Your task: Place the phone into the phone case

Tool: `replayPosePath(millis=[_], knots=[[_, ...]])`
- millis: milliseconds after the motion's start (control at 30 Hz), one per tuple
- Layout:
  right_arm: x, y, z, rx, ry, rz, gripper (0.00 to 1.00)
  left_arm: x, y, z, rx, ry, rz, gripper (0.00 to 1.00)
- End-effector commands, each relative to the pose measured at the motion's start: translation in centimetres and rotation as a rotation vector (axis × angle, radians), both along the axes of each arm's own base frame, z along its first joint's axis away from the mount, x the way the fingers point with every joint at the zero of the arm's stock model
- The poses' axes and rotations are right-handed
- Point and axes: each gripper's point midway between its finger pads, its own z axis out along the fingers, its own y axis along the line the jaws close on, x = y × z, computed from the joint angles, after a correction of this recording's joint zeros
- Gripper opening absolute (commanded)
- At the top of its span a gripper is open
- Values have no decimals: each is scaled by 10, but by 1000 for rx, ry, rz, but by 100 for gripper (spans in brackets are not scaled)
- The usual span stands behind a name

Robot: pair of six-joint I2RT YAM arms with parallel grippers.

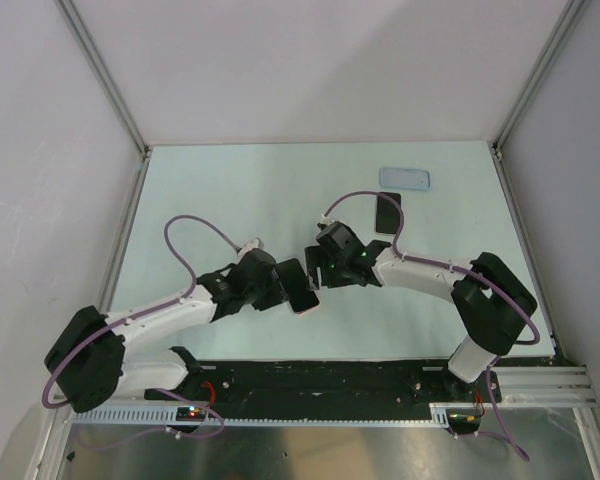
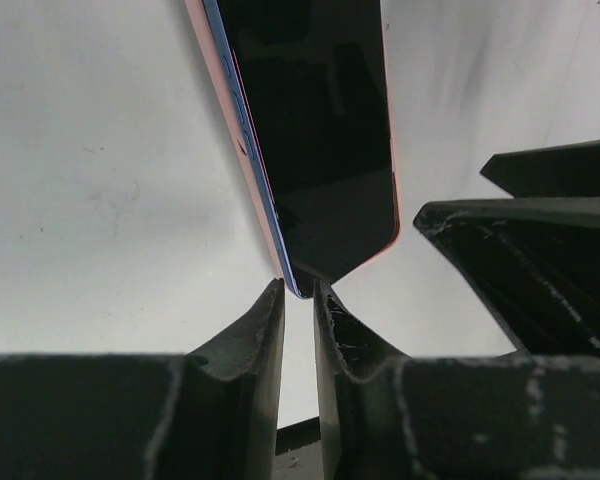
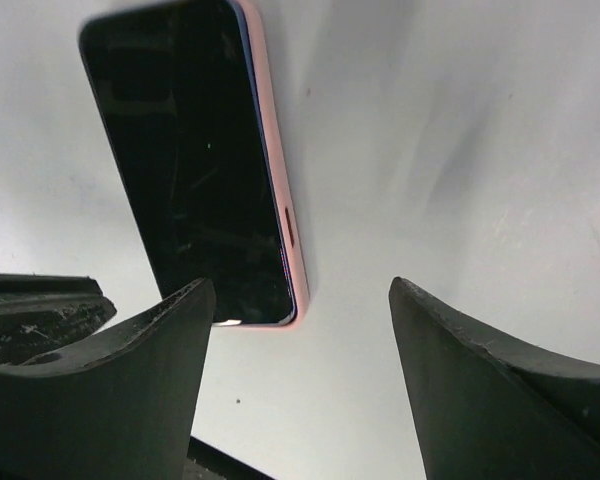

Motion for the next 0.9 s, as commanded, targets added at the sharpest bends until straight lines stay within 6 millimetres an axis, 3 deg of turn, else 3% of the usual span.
replayPosePath(millis=[0, 867], knots=[[-6, 14, 14, 106, 7, 28, 74, -3, -12, 0, -28, 9, 4, 21], [-7, 17, -14, 99, 77, 26, 61, -5, -37, -20, -21, 63, -32, 15]])
